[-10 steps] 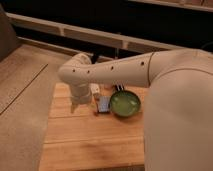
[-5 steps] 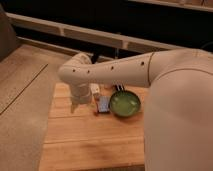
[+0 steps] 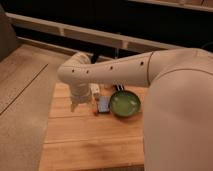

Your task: Place the pepper in the ceramic cup

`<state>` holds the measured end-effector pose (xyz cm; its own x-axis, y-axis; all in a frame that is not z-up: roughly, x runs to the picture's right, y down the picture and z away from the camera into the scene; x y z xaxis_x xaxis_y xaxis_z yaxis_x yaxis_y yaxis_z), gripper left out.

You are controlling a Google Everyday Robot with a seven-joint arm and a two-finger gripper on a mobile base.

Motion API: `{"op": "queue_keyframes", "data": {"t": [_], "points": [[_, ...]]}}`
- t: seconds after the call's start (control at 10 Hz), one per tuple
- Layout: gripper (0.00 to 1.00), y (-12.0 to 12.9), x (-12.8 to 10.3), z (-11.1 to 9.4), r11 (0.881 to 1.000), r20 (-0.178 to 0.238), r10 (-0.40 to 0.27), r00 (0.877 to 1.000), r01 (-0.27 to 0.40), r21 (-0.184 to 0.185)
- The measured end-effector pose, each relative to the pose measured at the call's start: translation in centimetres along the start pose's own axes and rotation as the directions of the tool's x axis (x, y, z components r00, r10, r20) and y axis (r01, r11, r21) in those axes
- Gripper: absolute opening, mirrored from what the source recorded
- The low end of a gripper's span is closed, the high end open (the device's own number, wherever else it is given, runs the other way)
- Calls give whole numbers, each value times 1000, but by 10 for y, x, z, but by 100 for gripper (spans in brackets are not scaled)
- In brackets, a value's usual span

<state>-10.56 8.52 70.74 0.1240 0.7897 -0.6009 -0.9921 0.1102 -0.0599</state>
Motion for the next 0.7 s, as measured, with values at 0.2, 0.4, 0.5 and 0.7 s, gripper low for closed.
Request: {"op": "queue_keyframes", "data": {"t": [0.2,0.4,0.5,0.7], "points": [[65,5,-32,-14,988,95,-137,986,129,87],[65,17,-67,-26,955,164,-277,947,253,154],[65,20,-73,-28,948,176,-300,938,272,163],[65,19,-74,-27,947,177,-303,936,275,166]]}}
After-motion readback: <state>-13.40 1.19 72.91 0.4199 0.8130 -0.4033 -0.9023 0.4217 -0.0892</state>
